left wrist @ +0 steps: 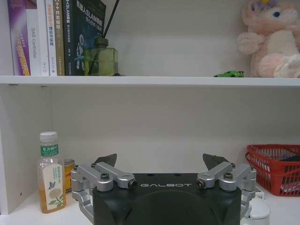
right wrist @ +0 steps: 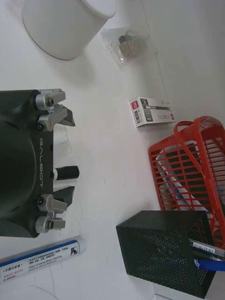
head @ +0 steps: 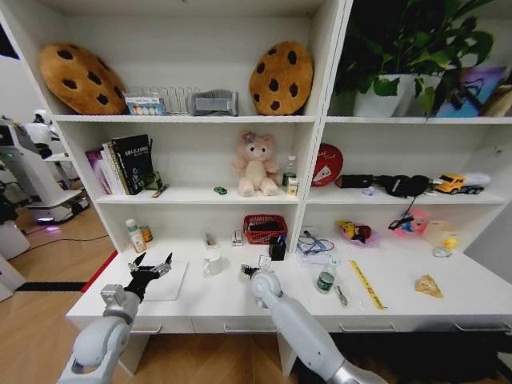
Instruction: Organize the objects on the table.
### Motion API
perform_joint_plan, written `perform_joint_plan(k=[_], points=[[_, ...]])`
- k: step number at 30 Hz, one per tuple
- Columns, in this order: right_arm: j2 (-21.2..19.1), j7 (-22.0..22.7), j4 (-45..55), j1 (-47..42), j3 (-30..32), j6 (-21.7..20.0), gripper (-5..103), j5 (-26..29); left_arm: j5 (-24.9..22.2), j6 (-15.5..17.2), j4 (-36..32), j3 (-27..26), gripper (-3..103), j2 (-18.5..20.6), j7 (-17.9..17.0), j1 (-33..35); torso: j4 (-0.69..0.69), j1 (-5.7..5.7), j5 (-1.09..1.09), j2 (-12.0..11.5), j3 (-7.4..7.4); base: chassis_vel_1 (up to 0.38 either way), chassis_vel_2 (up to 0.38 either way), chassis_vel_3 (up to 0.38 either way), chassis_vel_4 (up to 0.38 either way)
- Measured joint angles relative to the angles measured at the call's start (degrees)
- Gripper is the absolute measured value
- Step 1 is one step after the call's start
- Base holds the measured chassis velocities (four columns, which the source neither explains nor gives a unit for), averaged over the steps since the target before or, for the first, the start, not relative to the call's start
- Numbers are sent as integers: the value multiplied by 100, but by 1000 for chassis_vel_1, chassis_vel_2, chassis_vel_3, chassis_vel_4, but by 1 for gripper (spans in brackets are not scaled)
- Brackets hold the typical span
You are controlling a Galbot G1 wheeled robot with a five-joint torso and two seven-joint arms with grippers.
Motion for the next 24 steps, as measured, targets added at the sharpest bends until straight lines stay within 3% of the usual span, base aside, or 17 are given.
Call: perform_joint_plan(k=[24], points=[[-25,-37,-109,-69,86,-9,64,-40,0,0,0,0,100,0,0,0,0,-1,0,1,-1,0,0,0,0]])
